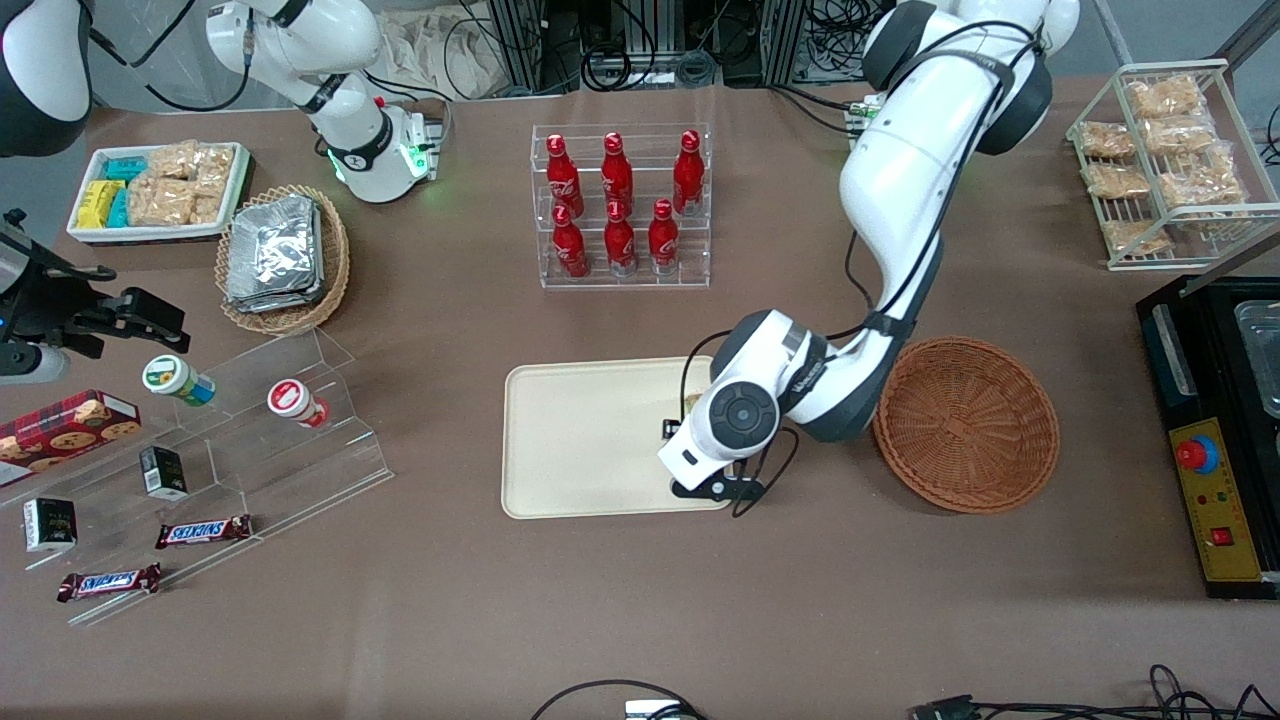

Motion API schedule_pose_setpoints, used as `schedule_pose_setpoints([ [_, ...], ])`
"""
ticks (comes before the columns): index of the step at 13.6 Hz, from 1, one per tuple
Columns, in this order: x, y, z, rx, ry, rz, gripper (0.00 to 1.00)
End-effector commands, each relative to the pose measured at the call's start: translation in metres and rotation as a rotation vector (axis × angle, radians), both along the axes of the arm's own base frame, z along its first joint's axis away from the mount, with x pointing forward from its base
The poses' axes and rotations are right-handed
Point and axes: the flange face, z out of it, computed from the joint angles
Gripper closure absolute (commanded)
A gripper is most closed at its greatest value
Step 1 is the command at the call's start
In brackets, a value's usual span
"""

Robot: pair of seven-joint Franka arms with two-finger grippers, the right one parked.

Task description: Place sandwich from basket to tray

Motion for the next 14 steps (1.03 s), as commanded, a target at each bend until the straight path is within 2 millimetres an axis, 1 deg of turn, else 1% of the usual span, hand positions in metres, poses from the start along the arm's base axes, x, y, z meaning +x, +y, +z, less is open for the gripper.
schedule_pose_setpoints([
  [1,0.012,0.050,0.089,0.038,-0.026,0.050,0.00],
  [2,0.016,0.072,0.120,0.043,-0.034,0.067,0.00],
  [3,0.025,0.106,0.149,0.042,-0.042,0.101,0.00],
  [4,0.027,0.134,0.176,0.043,-0.047,0.105,0.00],
  [5,0.025,0.152,0.201,0.045,-0.055,0.082,0.00],
  [7,0.025,0.207,0.244,0.044,-0.062,0.060,0.00],
  [8,0.023,0.234,0.261,0.042,-0.056,0.051,0.00],
  [9,0.017,0.254,0.280,0.045,-0.057,0.040,0.00],
  [10,0.011,0.272,0.294,0.051,-0.049,0.034,0.00],
  [11,0.004,0.287,0.304,0.058,-0.027,0.024,0.00],
  [13,-0.003,0.321,0.311,0.063,0.017,0.025,0.00],
  [14,-0.004,0.337,0.307,0.060,0.038,0.010,0.00],
])
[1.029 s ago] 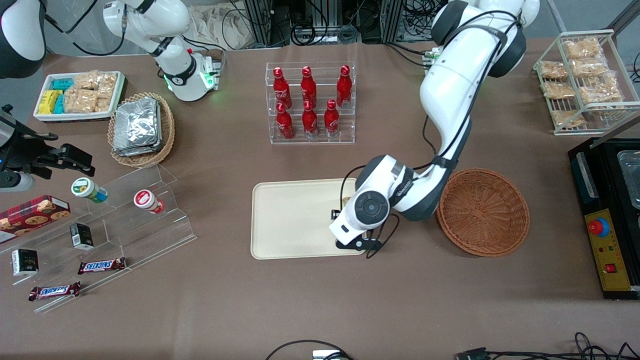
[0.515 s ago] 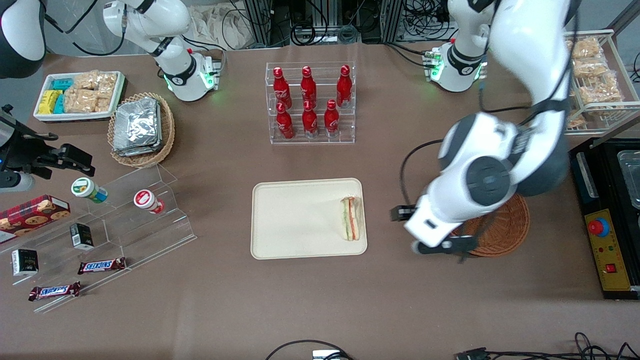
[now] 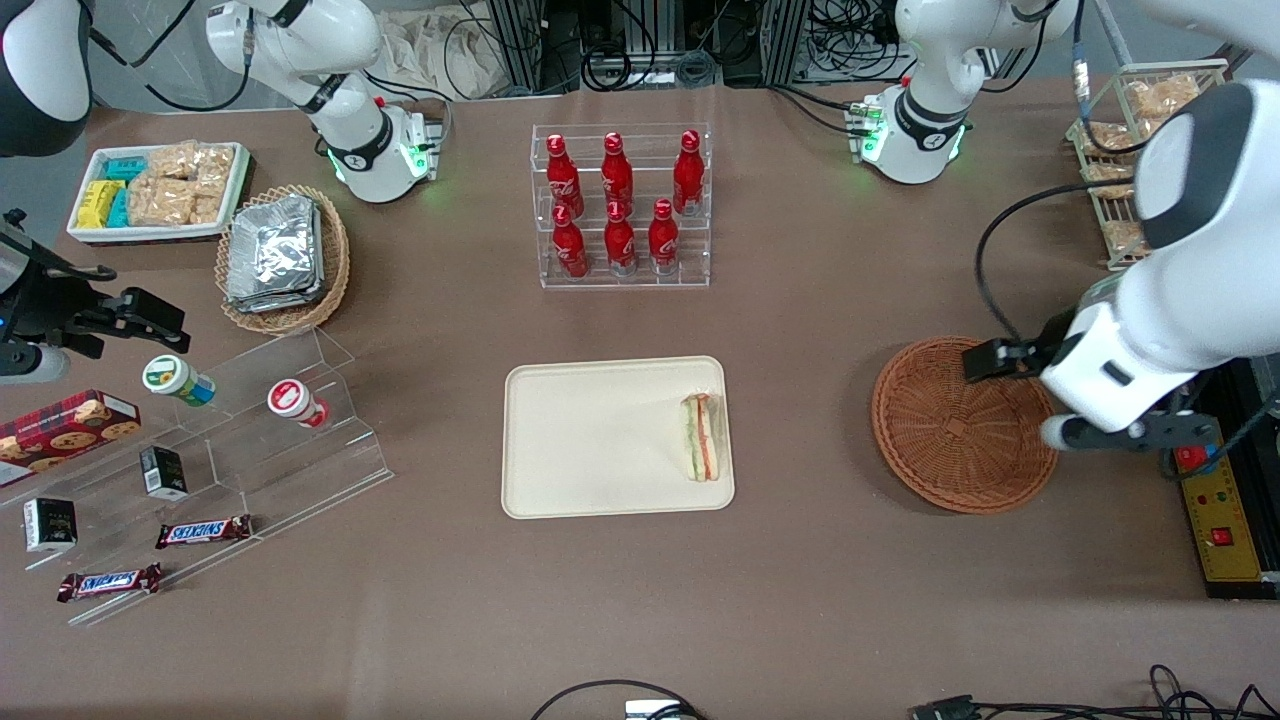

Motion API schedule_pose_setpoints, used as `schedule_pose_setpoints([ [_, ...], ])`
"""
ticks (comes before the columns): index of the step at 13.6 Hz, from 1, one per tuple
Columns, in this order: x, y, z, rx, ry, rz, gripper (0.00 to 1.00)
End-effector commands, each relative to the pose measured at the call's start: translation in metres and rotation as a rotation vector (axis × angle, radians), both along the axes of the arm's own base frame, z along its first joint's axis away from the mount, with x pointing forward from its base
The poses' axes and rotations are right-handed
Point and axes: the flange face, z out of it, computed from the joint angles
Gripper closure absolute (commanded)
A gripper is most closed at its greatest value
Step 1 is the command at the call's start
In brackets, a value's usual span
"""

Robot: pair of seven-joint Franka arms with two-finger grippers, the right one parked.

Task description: Place sandwich from basket to tray

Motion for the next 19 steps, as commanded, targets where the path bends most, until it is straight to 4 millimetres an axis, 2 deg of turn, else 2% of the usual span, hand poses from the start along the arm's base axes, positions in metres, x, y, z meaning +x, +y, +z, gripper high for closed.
schedule_pose_setpoints([
  [1,-0.010,0.041,-0.006,-0.005,0.044,-0.041,0.00],
  [3,-0.011,0.062,-0.011,-0.015,0.060,-0.067,0.00],
  [4,-0.015,0.071,-0.004,-0.017,0.054,-0.075,0.00],
  [7,-0.035,0.079,-0.003,-0.008,0.065,-0.096,0.00],
  [9,-0.057,0.075,-0.007,0.004,0.042,-0.101,0.00],
  [12,-0.088,0.062,-0.002,0.025,0.014,-0.106,0.00],
  [14,-0.101,0.058,-0.003,0.033,0.001,-0.106,0.00],
  [16,-0.099,0.057,-0.003,0.030,-0.029,-0.105,0.00],
  [19,-0.074,0.062,0.001,0.025,-0.043,-0.101,0.00],
])
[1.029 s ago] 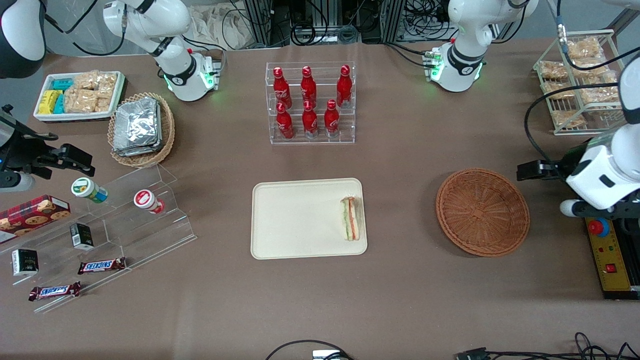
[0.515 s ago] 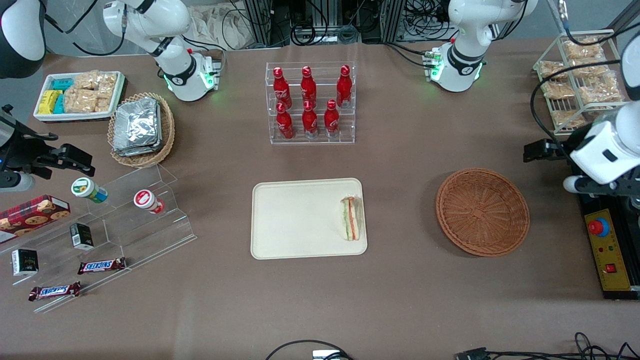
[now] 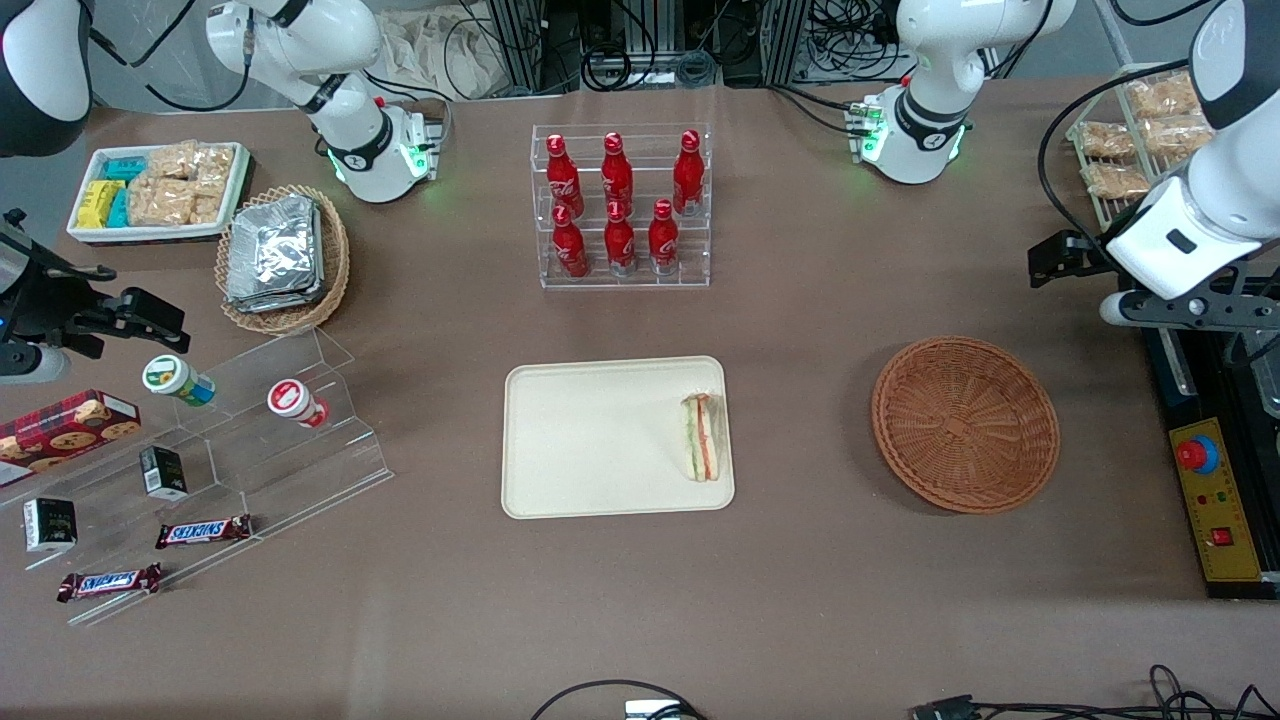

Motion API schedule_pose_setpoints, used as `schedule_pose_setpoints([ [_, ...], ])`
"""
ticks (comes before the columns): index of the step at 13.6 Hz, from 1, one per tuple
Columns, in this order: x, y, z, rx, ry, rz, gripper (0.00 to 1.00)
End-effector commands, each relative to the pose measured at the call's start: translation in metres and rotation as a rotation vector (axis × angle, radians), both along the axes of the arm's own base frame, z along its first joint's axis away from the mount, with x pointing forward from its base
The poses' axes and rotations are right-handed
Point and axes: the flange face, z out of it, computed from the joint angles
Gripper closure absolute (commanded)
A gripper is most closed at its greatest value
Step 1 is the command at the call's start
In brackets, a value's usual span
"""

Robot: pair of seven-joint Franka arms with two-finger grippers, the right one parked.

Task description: Place sandwich from basket to tray

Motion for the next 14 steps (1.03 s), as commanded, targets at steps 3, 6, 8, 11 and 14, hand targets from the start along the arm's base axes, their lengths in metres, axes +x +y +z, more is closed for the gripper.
schedule_pose_setpoints([
  [3,0.0175,0.0098,0.0066,-0.012,-0.026,0.007,0.00],
  [6,0.0183,0.0105,0.0073,-0.006,-0.030,0.005,0.00],
  [8,0.0184,0.0105,0.0087,-0.006,-0.033,0.010,0.00],
  [11,0.0182,0.0129,0.0072,-0.006,-0.029,0.019,0.00],
  [14,0.0188,0.0111,0.0071,-0.015,-0.029,0.021,0.00],
])
